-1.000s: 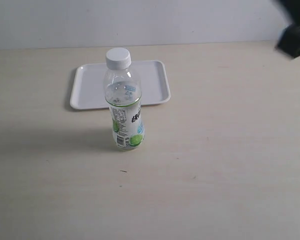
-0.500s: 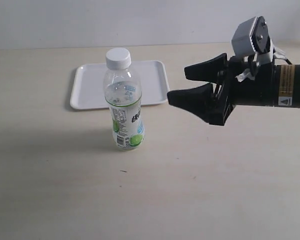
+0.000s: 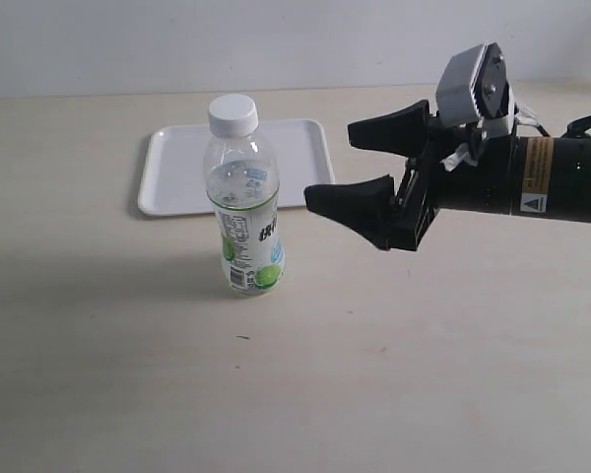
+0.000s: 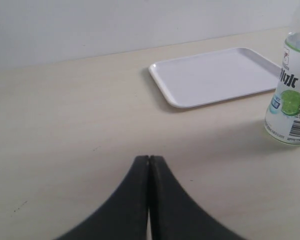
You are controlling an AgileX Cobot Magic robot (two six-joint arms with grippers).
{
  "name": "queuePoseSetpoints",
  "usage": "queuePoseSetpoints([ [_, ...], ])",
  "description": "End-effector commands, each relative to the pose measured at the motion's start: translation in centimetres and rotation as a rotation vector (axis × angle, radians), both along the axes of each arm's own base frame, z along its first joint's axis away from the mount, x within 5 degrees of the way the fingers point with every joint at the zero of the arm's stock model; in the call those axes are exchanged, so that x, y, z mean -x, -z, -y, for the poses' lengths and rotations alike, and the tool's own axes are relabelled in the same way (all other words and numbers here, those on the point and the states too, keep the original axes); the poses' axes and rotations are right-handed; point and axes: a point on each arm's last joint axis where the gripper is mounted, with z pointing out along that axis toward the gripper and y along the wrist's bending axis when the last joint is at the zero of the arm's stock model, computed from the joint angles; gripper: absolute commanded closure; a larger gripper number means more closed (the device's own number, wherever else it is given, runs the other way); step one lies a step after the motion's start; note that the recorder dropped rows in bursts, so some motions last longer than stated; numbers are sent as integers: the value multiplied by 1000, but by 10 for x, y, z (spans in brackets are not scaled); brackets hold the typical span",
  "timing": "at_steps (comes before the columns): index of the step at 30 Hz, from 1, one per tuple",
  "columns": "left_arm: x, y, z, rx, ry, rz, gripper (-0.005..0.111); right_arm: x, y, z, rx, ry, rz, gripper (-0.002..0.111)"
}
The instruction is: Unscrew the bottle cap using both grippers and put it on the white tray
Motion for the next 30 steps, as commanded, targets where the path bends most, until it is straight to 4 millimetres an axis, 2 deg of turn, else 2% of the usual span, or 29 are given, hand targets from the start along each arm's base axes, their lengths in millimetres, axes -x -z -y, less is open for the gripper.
queuePoseSetpoints([
  [1,0,-1,0,13,-2,4,107,5,-30,1,-52,34,40,50],
  [5,0,-1,0,13,-2,4,107,15,-37,3,45,26,5,105],
  [6,0,-1,0,13,-2,4,107,16,-36,4,93,21,6,108],
  [11,-2,-6,-4,-248,19,118,107,16,-34,7,107,52,-46,91],
  [12,-3,-11,-4,-231,11,169,107,16,-34,7,107,52,-46,85],
  [15,-4,-22,-2,148,-45,226,107,16,-34,7,107,52,-46,67],
  [18,-4,-37,-9,313,-126,369,107,15,-35,7,96,65,-48,54],
  [22,-2,-49,-17,503,-192,486,107,14,-36,8,91,81,-26,49],
  [25,5,-67,-23,624,-193,692,107,12,-38,8,88,97,0,49],
  [27,5,-76,-18,597,-119,777,107,10,-39,9,81,111,10,49],
  [30,-12,-95,-6,461,-37,742,107,7,-40,12,59,170,-6,49],
])
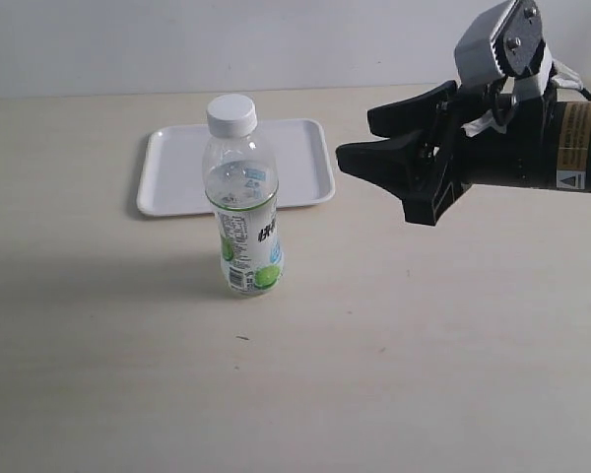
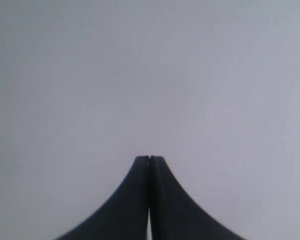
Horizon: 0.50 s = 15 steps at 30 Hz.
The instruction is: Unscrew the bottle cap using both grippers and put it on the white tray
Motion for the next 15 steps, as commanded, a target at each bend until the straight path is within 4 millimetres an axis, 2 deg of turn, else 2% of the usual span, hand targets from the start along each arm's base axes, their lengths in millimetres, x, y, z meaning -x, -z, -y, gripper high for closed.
queuePoseSetpoints([
  [1,-23,-29,15,-169,60,5,107,-6,-5,4,-30,83,9,49],
  [3,-50,-34,20,-210,75,-98,107,-6,-5,4,-34,96,5,49],
  [4,-70,-35,25,-245,89,-168,107,-6,-5,4,-34,96,5,49],
  [6,-104,-28,34,-329,137,-282,107,-6,-5,4,-32,94,6,49],
  [10,-167,15,65,-509,402,-526,104,-6,-4,4,-26,89,1,49],
  [12,-185,39,73,-550,494,-616,92,-6,-4,5,-20,95,-2,49],
  [14,-198,61,77,-555,545,-674,74,-7,-3,6,-9,106,-7,48],
  [15,-202,71,80,-562,583,-679,60,-7,-2,6,-2,113,-10,47],
])
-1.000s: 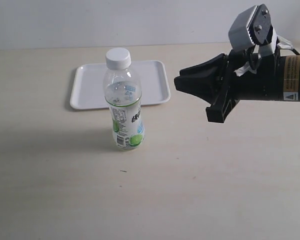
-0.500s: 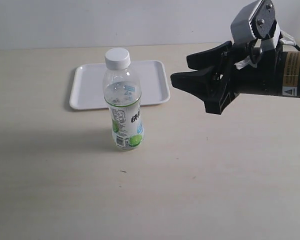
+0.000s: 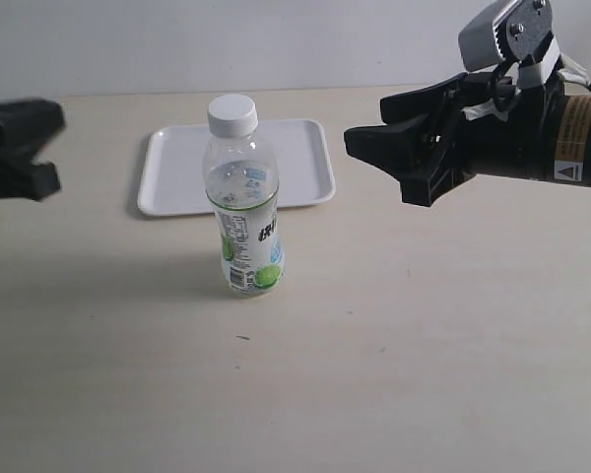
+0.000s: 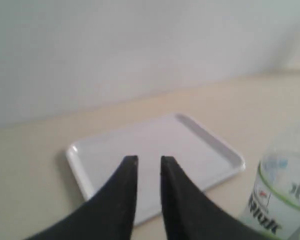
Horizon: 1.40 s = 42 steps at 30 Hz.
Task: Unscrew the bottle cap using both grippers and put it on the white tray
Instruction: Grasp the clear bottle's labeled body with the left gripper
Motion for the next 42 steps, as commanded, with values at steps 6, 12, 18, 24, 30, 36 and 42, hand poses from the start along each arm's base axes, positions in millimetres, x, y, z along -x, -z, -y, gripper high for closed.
queuePoseSetpoints([
  [6,-12,68,31,-57,499,18,5,-2,0,3,33,33,-5,40],
  [12,-15,83,36,-26,560,58,6,-2,-1,2,25,30,-2,40],
  [18,-33,101,53,6,570,32,6,-2,-2,3,12,40,-3,40],
  [24,-50,111,77,13,613,45,6,-3,-1,3,15,43,-4,40],
  [30,-56,117,107,13,650,55,6,-3,-1,3,15,43,-4,40],
  [36,-61,126,110,14,623,31,9,-3,-1,3,18,48,-8,40],
  [42,-61,126,110,14,623,31,72,-3,-1,3,18,48,-8,40],
])
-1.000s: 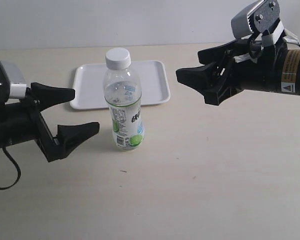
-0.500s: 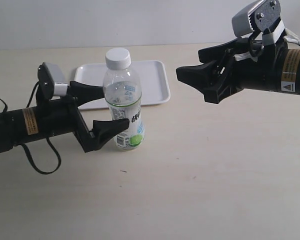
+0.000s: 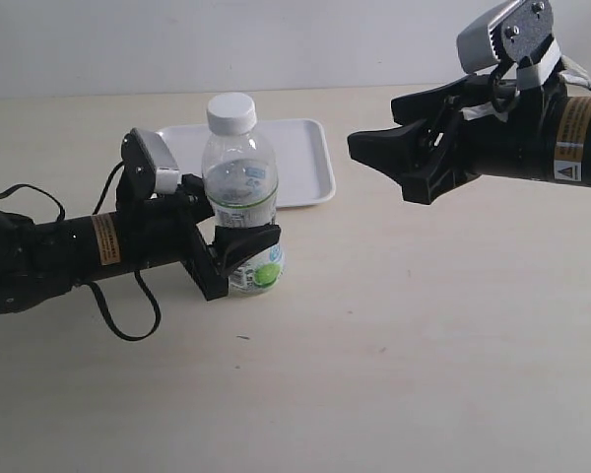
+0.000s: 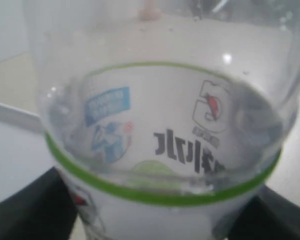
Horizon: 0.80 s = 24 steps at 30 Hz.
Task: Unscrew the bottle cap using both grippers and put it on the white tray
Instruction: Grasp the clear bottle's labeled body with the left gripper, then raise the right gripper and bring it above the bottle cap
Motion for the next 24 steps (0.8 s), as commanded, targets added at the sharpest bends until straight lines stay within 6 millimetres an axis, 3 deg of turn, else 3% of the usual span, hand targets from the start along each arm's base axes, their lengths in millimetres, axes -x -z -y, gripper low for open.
queuePoseSetpoints([
  [1,-1,0,1,9,-8,0,80,-1,-4,0,-7,3,13,40],
  [4,-1,-3,1,12,-11,6,105,-1,-4,0,-7,3,13,40],
  [5,-2,-4,1,18,-15,0,107,-1,-4,0,-7,3,13,40],
  [14,-2,-10,0,-36,-15,-4,107,-4,-7,1,-50,40,0,41],
  [18,-2,-16,-2,-121,-15,11,107,-13,-16,6,-34,124,-105,39],
  [22,-1,-24,-3,-158,-5,31,107,-22,-38,3,-15,86,-230,39],
  [24,0,-25,-3,-168,9,37,107,-27,-56,-1,-103,78,-293,39],
])
